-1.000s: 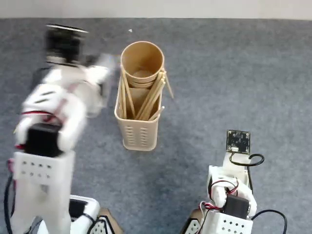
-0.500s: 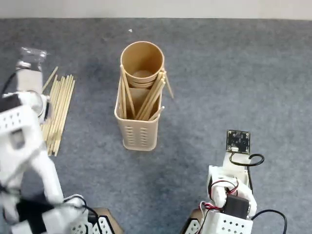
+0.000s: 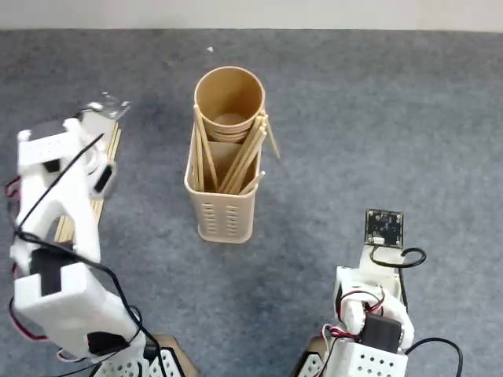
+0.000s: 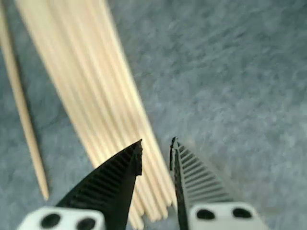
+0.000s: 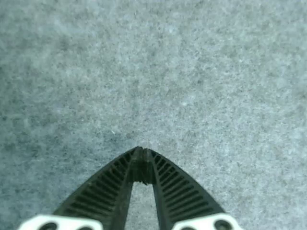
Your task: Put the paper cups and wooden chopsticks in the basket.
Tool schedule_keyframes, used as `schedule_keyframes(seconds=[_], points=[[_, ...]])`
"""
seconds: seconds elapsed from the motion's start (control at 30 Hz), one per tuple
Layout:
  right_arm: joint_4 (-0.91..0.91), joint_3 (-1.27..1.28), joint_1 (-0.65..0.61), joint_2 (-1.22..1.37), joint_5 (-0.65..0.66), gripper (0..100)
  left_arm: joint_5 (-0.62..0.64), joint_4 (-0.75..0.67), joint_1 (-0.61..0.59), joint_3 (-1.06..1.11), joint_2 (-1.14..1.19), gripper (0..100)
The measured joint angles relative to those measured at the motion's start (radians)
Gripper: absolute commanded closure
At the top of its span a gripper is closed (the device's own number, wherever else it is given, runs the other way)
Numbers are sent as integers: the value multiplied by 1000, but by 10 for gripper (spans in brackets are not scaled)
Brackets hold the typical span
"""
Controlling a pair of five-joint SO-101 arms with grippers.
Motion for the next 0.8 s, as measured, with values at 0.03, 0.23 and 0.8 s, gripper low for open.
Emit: schedule_keyframes(seconds=[0.03,0.23,0.8], points=[[0,0,0,0,0,993,15,-15,12,-5,11,867],[0,0,0,0,0,993,86,-58,23,-91,124,866],[0,0,0,0,0,993,146,-57,-52,-324,391,866]])
